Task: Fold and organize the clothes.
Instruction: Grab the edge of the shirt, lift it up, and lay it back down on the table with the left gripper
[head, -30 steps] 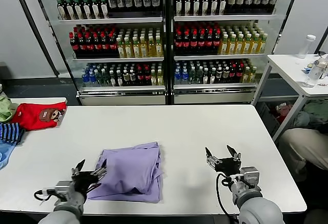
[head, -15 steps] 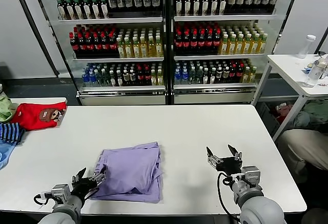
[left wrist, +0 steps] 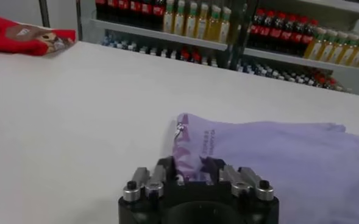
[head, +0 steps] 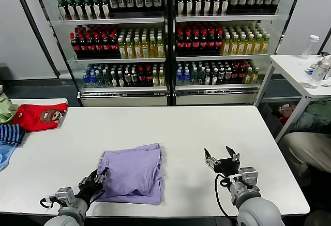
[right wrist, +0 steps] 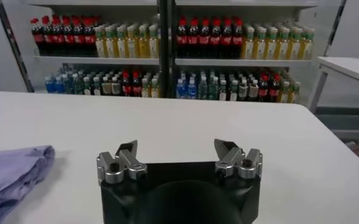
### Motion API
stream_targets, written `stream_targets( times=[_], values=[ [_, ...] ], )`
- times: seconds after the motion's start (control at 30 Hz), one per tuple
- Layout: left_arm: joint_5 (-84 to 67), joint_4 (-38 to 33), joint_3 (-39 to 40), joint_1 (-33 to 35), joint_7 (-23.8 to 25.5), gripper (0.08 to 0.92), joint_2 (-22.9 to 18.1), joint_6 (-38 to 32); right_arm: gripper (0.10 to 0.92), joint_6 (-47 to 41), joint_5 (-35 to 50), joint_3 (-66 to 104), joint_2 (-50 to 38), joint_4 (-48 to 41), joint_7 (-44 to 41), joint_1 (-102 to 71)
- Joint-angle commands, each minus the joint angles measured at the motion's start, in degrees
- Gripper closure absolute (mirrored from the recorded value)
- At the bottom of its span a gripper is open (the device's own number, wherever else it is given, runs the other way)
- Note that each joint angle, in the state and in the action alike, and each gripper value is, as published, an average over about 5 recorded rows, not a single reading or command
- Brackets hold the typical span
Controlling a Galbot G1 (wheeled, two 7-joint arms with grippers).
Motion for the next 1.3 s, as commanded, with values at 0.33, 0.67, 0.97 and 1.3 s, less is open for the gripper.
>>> stream_targets(
  times=[0.33, 0.67, 0.97, 1.3],
  values=[
    [-3.2, -13.1, -11.2, 2.6, -3.3, 0.868, 3.3, 2.0, 0.203, -0.1, -0.2, -0.2, -0.2, 0.1, 0.0, 0.0],
    [-5.1, -5.9, -36.9, 5.2, 2.0, 0.907, 23.0, 3.5, 0.203, 0.1, 0.0, 0.2, -0.2, 0.4, -0.4, -0.2],
    [-4.1, -9.8, -31.7, 5.9, 2.8, 0.907, 25.1, 3.5, 0.203, 0.2, -0.5, -1.1, 0.7, -0.1, -0.7, 0.4],
    [20.1, -23.4, 22.4, 2.5, 3.4, 0.907, -4.7, 2.8, 0.203, 0.1, -1.0, 0.3, 0.3, 0.5, -0.5, -1.1]
  ],
)
